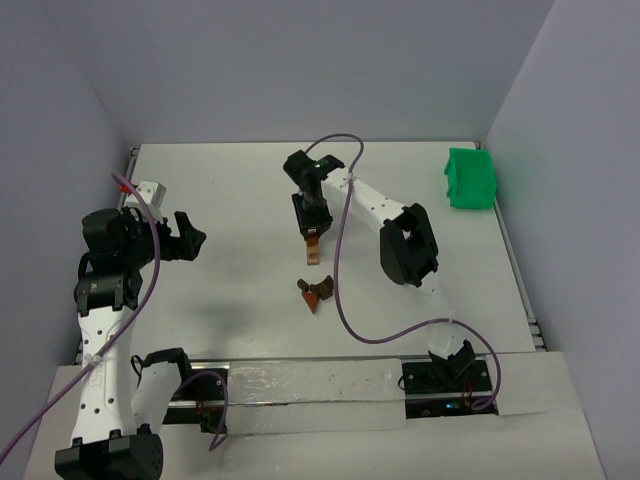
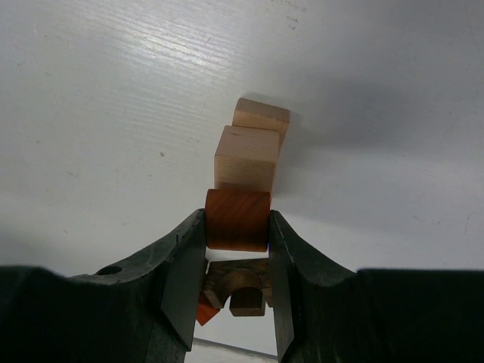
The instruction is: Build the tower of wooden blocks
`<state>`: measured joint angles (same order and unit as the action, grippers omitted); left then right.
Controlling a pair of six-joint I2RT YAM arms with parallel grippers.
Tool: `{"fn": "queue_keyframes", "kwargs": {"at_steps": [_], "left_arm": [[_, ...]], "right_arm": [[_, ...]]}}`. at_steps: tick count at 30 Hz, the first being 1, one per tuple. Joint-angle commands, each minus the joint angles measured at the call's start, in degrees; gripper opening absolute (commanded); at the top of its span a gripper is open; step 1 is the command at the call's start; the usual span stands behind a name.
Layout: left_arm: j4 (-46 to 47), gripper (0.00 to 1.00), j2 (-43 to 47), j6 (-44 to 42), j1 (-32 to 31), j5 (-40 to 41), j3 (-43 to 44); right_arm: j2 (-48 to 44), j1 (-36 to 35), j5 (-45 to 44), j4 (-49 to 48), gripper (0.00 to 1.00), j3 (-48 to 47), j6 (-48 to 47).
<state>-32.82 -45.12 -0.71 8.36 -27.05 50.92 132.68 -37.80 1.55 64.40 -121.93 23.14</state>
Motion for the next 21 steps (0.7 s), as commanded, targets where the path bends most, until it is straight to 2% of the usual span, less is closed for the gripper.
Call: {"fn": "queue_keyframes", "kwargs": {"at_steps": [1,15,21], "left_arm": [[2.3,0.96,0.0,-0.2,0.4,-1.0,0.3],[2.3,0.96,0.2,-0.3,0.4,-1.1,0.3],[2.3,0.96,0.2,-0.2,0.4,-1.1,0.3]], "right_arm": [[1.1,0.5,0.0,0.5,0.40,-3.0,0.6],[1.4,0.5,0.5,0.4,0.56,-3.0,0.9],[0.8,0.5,1.2,0.2,0.74,-2.4,1.0]]}}
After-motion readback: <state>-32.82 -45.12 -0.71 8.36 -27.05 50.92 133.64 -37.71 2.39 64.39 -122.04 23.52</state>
